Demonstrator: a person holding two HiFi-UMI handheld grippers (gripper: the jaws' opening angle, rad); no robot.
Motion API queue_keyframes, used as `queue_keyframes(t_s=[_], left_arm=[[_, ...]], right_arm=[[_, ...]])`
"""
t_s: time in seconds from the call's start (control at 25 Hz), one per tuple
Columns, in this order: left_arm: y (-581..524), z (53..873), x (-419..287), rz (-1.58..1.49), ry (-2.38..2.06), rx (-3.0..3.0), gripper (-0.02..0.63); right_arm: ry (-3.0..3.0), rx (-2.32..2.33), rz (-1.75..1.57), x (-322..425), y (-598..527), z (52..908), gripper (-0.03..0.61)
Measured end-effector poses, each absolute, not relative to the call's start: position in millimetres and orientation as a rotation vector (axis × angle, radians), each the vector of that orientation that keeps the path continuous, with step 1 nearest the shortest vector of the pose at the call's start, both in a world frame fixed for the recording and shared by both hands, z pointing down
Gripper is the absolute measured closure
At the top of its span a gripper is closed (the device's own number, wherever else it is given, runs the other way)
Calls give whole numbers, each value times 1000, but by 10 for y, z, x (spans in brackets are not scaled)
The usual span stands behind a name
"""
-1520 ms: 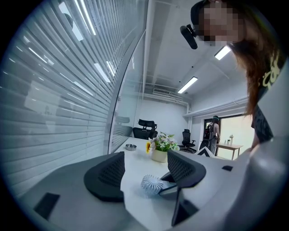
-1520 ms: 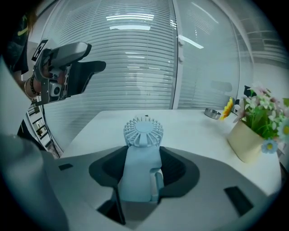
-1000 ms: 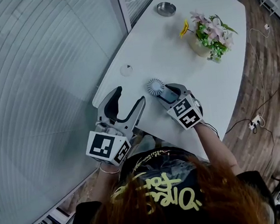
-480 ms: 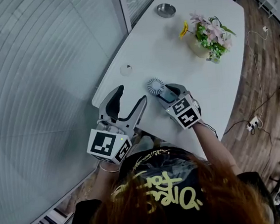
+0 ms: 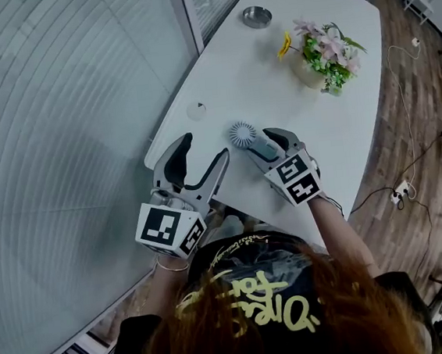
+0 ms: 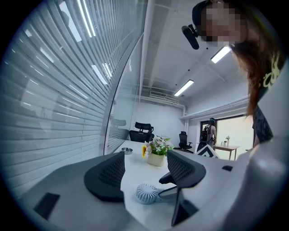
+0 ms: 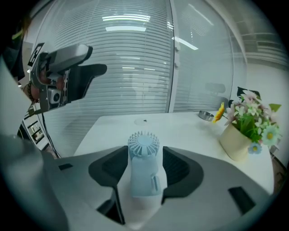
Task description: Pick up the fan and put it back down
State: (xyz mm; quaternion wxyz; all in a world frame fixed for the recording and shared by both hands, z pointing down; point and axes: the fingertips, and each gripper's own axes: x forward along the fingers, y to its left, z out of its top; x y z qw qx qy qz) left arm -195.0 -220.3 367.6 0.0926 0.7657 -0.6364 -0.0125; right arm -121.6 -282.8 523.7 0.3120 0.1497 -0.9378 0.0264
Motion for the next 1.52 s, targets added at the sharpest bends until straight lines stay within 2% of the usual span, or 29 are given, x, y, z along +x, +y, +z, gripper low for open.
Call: queue_keyframes(t_s=[0.96,1.52], left_arm=[[-2359,2937,-1445,-135,-1793,2540,327],[-2419,2816,-1266,-127,-1721,2626,328]], right_arm=[[-2970,829,-96,-513,-2878,3156,354],[-3017,948,-89,-293,-2884,2989,354]])
